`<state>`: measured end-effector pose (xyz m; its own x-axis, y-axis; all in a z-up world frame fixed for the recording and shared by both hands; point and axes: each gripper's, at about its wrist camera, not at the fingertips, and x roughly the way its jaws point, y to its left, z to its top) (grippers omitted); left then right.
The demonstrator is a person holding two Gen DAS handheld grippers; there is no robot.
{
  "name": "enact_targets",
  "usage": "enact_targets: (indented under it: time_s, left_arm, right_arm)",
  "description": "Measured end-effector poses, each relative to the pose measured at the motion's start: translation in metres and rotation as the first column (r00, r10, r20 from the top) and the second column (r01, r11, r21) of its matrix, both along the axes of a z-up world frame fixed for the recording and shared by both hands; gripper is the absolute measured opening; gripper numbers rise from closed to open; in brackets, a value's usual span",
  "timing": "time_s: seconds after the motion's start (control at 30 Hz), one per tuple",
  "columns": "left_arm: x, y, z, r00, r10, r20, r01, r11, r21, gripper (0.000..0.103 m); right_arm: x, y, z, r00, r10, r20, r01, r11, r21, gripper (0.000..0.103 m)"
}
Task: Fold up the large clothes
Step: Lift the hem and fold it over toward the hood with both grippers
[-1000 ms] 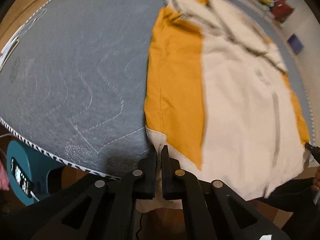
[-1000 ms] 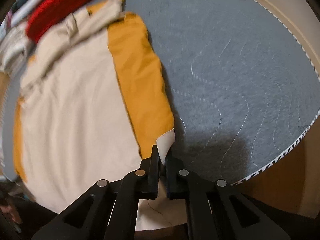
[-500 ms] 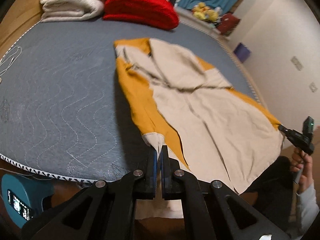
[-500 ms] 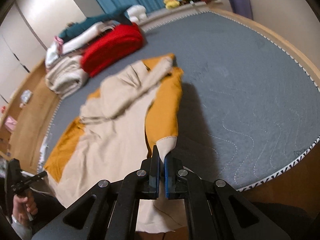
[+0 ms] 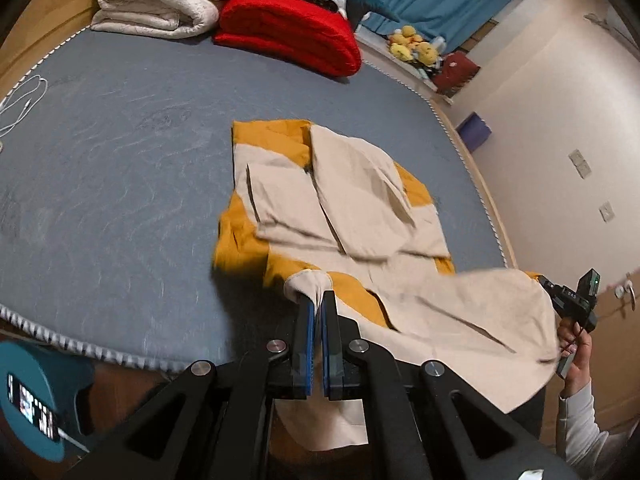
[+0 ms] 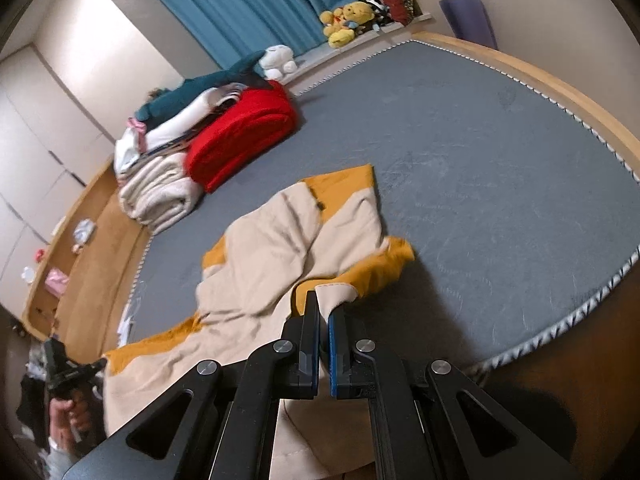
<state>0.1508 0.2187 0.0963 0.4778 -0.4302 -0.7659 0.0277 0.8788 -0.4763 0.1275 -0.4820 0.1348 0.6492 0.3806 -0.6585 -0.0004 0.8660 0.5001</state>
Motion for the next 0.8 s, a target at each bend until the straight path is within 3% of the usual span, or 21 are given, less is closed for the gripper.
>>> enact_targets:
  time_s: [0.07,0.23,0.4,0.53,0.6,0.7,0.73,0.8]
  left_arm:
    - [0.036,0.002,-0.014,1.000,0.012,-0.019,-0.011,1.000,0.009,0.002]
    - [0.126,0.016,-0.067,0.992,0.071,-0.104,-0.071,0.997,-0.003,0.002]
    - [0.187,0.024,-0.122,0.975,0.108,-0.195,-0.111,0.994,-0.007,0.002]
    - [0.203,0.016,-0.149,0.962,0.107,-0.249,-0.104,0.994,0.026,0.002]
    - [0.207,0.019,-0.155,0.954,0.124,-0.272,-0.127,0.992,0.006,0.003]
    - [0.208,0.024,-0.158,0.948,0.139,-0.286,-0.155,0.987,-0.035,0.007]
    - [0.208,0.026,-0.159,0.946,0.147,-0.290,-0.167,0.985,-0.045,0.008]
    - [0.205,0.031,-0.158,0.941,0.161,-0.299,-0.191,0.979,-0.074,0.011]
  right_arm:
    - [0.042,0.001,-0.012,1.000,-0.002,-0.025,0.003,1.000,0.016,0.004]
    - [0.148,0.014,-0.045,0.997,-0.017,-0.077,0.014,0.999,-0.041,0.004]
    - [0.236,0.025,-0.087,0.989,-0.026,-0.144,0.013,0.996,-0.091,0.004]
    - [0.283,0.034,-0.127,0.981,-0.017,-0.192,-0.009,0.991,-0.136,0.004]
    - [0.294,0.039,-0.142,0.979,-0.010,-0.203,-0.030,0.981,-0.193,0.004]
    - [0.307,0.029,-0.163,0.963,-0.038,-0.266,0.006,0.993,-0.120,0.005]
    - [0.310,0.026,-0.167,0.959,-0.040,-0.282,0.009,0.994,-0.110,0.012]
    - [0.314,0.021,-0.179,0.947,-0.033,-0.320,0.005,0.996,-0.089,0.014]
